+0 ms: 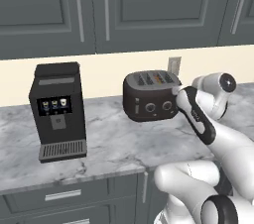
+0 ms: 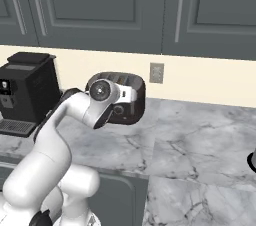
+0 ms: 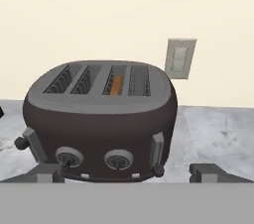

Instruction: Start the toaster. Once the lever pops up, take the bread to the plate on the dining counter.

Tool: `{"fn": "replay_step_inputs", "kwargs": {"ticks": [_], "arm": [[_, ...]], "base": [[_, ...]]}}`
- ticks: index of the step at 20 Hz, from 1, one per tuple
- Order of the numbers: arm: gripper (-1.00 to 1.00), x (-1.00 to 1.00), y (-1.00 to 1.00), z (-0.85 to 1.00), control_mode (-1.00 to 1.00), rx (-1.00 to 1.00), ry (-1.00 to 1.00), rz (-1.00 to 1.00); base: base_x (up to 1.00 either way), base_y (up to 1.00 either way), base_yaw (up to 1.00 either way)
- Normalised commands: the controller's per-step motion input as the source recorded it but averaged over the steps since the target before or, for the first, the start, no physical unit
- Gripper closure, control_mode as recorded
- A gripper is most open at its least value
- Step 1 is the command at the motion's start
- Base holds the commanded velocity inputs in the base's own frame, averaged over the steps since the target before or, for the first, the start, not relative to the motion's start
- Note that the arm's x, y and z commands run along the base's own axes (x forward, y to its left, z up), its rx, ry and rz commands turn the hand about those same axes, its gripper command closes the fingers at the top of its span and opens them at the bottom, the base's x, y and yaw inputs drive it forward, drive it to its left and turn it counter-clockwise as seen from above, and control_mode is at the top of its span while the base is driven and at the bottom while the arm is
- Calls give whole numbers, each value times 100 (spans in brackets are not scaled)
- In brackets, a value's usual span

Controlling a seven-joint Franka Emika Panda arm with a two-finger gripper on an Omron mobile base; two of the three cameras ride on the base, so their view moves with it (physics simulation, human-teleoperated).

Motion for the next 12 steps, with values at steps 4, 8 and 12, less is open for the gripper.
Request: {"fn": "replay_step_inputs", "kwargs": {"ticks": [4, 8, 12], "arm": [[-100, 0, 20, 22, -100, 1, 0, 0], [-100, 0, 21, 2, -100, 0, 0, 0], [-100, 0, 26, 1, -100, 0, 0, 0]], "base": [[0, 0, 0], [0, 0, 0], [0, 0, 0]]}}
